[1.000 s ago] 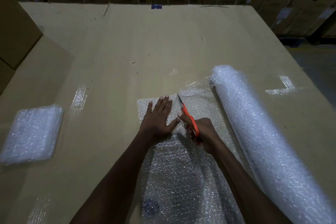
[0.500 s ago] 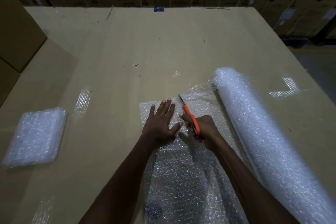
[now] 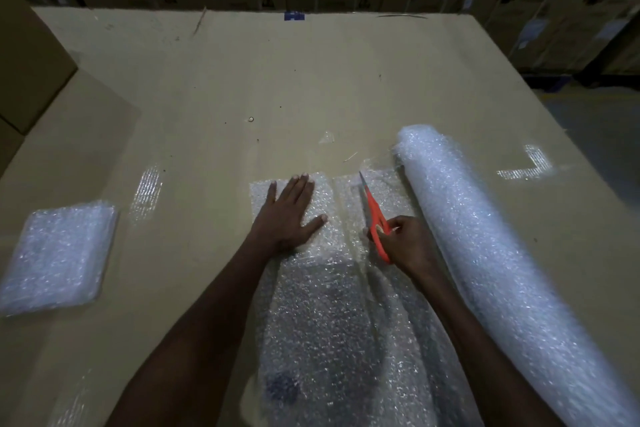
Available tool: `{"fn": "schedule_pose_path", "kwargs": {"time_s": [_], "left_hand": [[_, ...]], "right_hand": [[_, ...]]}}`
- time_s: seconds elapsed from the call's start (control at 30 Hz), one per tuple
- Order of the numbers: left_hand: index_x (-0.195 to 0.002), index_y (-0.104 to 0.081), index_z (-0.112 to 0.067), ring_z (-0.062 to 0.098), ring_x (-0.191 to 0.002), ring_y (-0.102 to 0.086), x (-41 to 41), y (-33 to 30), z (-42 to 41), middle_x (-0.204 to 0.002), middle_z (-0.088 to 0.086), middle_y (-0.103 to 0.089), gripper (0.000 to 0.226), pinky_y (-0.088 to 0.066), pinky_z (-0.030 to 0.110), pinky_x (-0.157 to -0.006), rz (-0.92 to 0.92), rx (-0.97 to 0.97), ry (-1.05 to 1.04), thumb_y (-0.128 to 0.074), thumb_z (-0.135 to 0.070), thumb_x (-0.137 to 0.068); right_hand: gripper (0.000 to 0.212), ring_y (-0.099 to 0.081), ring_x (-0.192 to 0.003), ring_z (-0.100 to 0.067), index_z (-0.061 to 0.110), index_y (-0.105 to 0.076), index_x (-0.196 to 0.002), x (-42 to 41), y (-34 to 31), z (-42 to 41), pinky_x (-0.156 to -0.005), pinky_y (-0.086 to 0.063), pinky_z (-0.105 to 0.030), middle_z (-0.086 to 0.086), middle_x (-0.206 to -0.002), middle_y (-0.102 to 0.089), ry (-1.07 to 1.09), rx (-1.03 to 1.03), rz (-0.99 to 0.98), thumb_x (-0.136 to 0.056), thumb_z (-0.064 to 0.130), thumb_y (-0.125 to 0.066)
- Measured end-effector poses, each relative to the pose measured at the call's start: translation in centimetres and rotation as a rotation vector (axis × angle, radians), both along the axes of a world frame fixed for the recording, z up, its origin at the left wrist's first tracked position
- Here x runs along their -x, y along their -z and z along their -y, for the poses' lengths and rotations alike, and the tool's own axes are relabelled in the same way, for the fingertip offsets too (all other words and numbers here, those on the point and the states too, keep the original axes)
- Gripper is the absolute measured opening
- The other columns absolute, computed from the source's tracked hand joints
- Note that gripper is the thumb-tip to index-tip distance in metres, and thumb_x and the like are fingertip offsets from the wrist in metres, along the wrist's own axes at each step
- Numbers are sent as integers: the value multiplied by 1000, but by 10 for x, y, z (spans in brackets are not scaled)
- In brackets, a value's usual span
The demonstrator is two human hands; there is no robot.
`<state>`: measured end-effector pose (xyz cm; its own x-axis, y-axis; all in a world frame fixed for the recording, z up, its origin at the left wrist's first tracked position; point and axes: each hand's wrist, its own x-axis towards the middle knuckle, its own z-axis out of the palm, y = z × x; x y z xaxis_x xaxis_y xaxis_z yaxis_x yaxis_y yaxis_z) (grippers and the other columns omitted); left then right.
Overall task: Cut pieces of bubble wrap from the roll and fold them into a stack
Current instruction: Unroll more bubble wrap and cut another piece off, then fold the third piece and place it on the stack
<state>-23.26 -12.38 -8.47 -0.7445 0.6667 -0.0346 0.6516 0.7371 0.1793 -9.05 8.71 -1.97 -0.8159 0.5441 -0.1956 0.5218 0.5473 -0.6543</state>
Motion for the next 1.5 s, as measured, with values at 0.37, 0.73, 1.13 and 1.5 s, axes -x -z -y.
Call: {"fn": "schedule_pose_path", "kwargs": {"time_s": [0.37, 0.73, 1.13, 1.5], "left_hand": [[-154, -31, -4, 23, -153, -15, -110, -5, 15, -164, 12, -21, 81, -3, 54, -120, -35, -157, -94, -14, -61, -99], [-148, -44, -1, 34, -146, -34, -171, 15, 37, -156, 21, -35, 68, -23, 54, -118, -57, -130, -94, -28, -48, -102], [-160, -11, -10, 22, -155, 1, -120, 4, 44, -168, 9, -2, 67, -1, 49, -124, 37, -118, -62, -24, -48, -106], [-157, -21, -8, 23, -154, -5, -197, -12, 111, -167, 10, -11, 67, -2, 49, -122, 61, -162, -103, -23, -48, -104]], "right_hand": [[28, -64, -81, -36, 4, -71, -97, -51, 17, 1, -68, -45, -38, -19, -92, -68, -189, -532, 29, -97, 29, -59], [48, -67, -107, -39, -6, -63, -126, -114, 39, 91, -83, -59, -45, -25, -124, -66, -508, -523, -297, -95, 27, -46], [73, -37, -147, -41, -6, -41, -150, -89, 64, 119, -117, -28, -58, -28, -158, -36, -634, -553, 25, -98, 45, -30], [75, 1, -158, -25, 5, -12, -162, -116, 32, 118, -127, -3, -49, -12, -171, -3, -667, -373, -43, -107, 52, -31]]}}
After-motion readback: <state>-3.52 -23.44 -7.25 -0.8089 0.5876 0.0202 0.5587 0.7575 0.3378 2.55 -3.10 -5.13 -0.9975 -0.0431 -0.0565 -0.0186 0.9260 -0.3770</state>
